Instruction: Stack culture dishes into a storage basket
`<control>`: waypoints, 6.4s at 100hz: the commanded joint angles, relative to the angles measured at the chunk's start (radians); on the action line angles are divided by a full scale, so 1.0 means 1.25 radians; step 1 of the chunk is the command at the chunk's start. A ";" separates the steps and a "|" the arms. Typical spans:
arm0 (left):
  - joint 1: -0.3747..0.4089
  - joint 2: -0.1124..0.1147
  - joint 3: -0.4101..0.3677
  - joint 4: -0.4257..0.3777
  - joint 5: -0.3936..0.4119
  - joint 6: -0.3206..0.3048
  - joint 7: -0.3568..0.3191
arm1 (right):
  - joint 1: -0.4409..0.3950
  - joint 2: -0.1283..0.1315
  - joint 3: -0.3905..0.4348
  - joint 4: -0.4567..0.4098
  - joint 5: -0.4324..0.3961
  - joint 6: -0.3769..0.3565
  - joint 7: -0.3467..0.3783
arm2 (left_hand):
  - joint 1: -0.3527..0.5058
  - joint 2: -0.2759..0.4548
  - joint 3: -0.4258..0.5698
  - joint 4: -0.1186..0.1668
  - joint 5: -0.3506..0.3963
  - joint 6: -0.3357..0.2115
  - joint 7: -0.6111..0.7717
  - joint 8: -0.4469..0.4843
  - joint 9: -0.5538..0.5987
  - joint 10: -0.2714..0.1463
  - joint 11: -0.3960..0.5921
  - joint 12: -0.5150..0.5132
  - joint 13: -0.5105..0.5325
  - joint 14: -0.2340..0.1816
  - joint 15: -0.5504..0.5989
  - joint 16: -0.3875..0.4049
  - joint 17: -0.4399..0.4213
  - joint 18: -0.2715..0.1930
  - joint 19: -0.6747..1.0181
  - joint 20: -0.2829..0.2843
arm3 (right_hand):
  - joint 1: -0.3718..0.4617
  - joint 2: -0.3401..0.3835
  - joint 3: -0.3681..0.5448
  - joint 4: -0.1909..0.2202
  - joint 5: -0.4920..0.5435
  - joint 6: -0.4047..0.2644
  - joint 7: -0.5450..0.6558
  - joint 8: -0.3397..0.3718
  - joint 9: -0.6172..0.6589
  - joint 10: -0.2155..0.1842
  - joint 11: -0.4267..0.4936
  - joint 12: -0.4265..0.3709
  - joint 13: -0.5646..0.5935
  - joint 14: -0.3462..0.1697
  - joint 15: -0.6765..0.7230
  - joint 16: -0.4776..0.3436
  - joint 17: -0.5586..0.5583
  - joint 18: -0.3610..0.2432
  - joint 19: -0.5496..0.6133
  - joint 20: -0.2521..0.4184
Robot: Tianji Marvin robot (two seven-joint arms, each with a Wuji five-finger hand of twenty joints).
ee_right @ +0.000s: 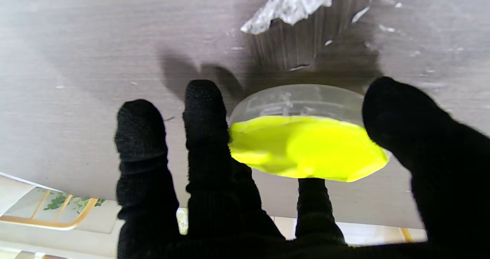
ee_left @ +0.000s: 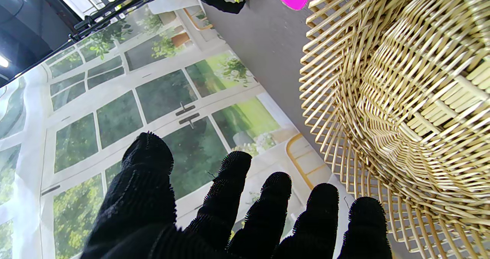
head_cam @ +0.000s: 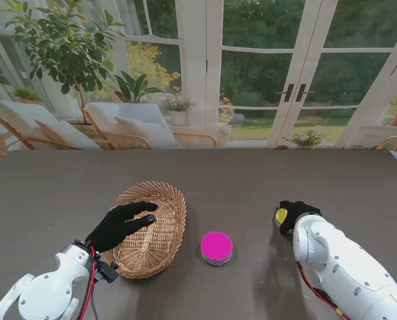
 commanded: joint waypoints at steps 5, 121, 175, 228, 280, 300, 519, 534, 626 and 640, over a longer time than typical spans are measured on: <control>0.006 -0.002 -0.002 -0.008 0.000 0.000 -0.011 | -0.014 -0.005 -0.012 0.015 0.003 -0.006 0.017 | -0.008 0.034 -0.021 0.006 0.020 -0.003 0.002 0.004 0.018 0.002 0.002 0.005 0.022 0.004 0.003 0.005 -0.004 -0.004 0.007 0.006 | 0.063 -0.042 0.120 0.013 0.038 -0.083 0.077 0.060 0.062 -0.059 0.085 0.038 0.043 -0.017 0.023 -0.001 0.044 -0.003 0.041 -0.020; 0.019 -0.003 -0.010 -0.016 -0.004 -0.004 -0.006 | -0.004 -0.016 -0.050 0.070 0.030 -0.031 -0.063 | -0.006 0.047 -0.023 0.004 0.017 -0.003 0.000 0.003 0.014 0.001 0.001 0.004 0.020 0.003 0.002 0.005 -0.003 -0.005 0.007 0.007 | 0.087 -0.116 0.137 -0.003 -0.089 -0.092 0.626 -0.280 0.140 -0.109 0.159 0.093 0.122 -0.047 0.031 -0.001 0.125 -0.025 0.072 -0.029; 0.020 -0.003 -0.011 -0.016 -0.006 -0.004 -0.007 | 0.014 -0.020 -0.085 0.113 0.045 -0.056 -0.093 | -0.005 0.051 -0.023 0.004 0.017 -0.003 0.000 0.002 0.014 0.003 0.001 0.004 0.021 0.005 0.002 0.005 -0.004 -0.004 0.007 0.008 | 0.086 -0.135 0.144 -0.007 -0.089 -0.091 0.631 -0.285 0.156 -0.119 0.168 0.103 0.138 -0.051 0.026 -0.001 0.142 -0.028 0.075 -0.030; 0.019 -0.002 -0.011 -0.017 -0.011 0.003 -0.014 | -0.007 -0.019 -0.025 0.019 0.007 -0.066 -0.066 | -0.004 0.053 -0.024 0.003 0.015 -0.004 -0.001 0.002 0.013 0.001 0.001 0.004 0.020 0.003 0.002 0.006 -0.006 -0.006 0.007 0.008 | 0.096 -0.096 0.150 0.002 -0.089 -0.096 0.675 -0.280 0.174 -0.120 0.158 0.100 0.151 -0.049 0.013 0.000 0.153 -0.023 0.074 -0.033; 0.023 -0.003 -0.014 -0.019 -0.013 0.002 -0.010 | -0.127 -0.011 0.090 -0.236 -0.064 -0.122 0.034 | -0.004 0.056 -0.024 0.003 0.015 -0.003 -0.001 0.002 0.013 0.001 0.001 0.004 0.020 0.003 0.002 0.005 -0.006 -0.007 0.007 0.009 | 0.094 -0.082 0.142 0.005 -0.087 -0.097 0.693 -0.282 0.174 -0.116 0.153 0.099 0.151 -0.045 0.013 0.003 0.152 -0.021 0.074 -0.031; 0.026 -0.003 -0.015 -0.022 -0.013 0.001 -0.008 | -0.165 -0.013 0.096 -0.307 -0.047 -0.145 0.036 | -0.002 0.055 -0.024 0.003 0.016 -0.001 -0.001 0.001 0.013 0.004 0.001 0.004 0.019 0.004 0.001 0.005 -0.006 -0.005 0.007 0.009 | 0.092 -0.081 0.140 0.006 -0.088 -0.098 0.701 -0.282 0.173 -0.114 0.150 0.099 0.150 -0.048 0.012 0.004 0.153 -0.023 0.075 -0.030; 0.029 -0.004 -0.016 -0.021 0.003 0.004 -0.002 | -0.132 -0.015 -0.154 -0.344 -0.102 -0.095 -0.005 | -0.001 0.054 -0.023 0.003 0.016 -0.004 -0.001 0.001 0.013 0.000 0.001 0.004 0.018 0.002 0.001 0.006 -0.005 -0.006 0.007 0.009 | 0.031 -0.069 0.090 0.004 -0.095 -0.042 0.591 -0.332 0.039 -0.087 0.134 0.119 0.040 -0.038 0.022 0.003 0.054 -0.017 0.049 -0.021; 0.029 -0.004 -0.016 -0.022 0.003 0.005 -0.002 | -0.121 -0.016 -0.166 -0.335 -0.097 -0.089 -0.013 | 0.000 0.054 -0.023 0.003 0.016 -0.003 -0.001 0.001 0.013 0.002 0.001 0.004 0.018 0.004 0.001 0.006 -0.006 -0.005 0.007 0.009 | 0.028 -0.069 0.089 0.004 -0.097 -0.040 0.577 -0.333 0.025 -0.089 0.133 0.119 0.025 -0.035 0.023 0.002 0.040 -0.021 0.049 -0.019; 0.029 -0.003 -0.016 -0.023 0.002 0.009 -0.006 | -0.085 -0.014 -0.205 -0.299 -0.099 -0.081 -0.005 | 0.000 0.054 -0.024 0.003 0.017 -0.003 -0.001 0.001 0.015 0.003 0.001 0.004 0.019 0.003 0.001 0.006 -0.006 -0.006 0.007 0.010 | 0.001 -0.065 0.066 -0.002 -0.107 -0.051 0.451 -0.307 -0.068 -0.100 0.122 0.121 -0.073 -0.015 0.002 -0.004 -0.046 -0.020 0.023 -0.014; 0.030 -0.003 -0.016 -0.023 0.000 0.011 -0.007 | -0.083 -0.014 -0.206 -0.299 -0.097 -0.080 -0.003 | -0.001 0.055 -0.024 0.003 0.016 -0.003 -0.001 0.001 0.017 0.002 0.002 0.005 0.019 0.003 0.001 0.006 -0.006 -0.007 0.007 0.009 | -0.005 -0.068 0.061 -0.004 -0.111 -0.050 0.430 -0.298 -0.076 -0.099 0.120 0.119 -0.079 -0.013 0.001 -0.004 -0.049 -0.017 0.020 -0.014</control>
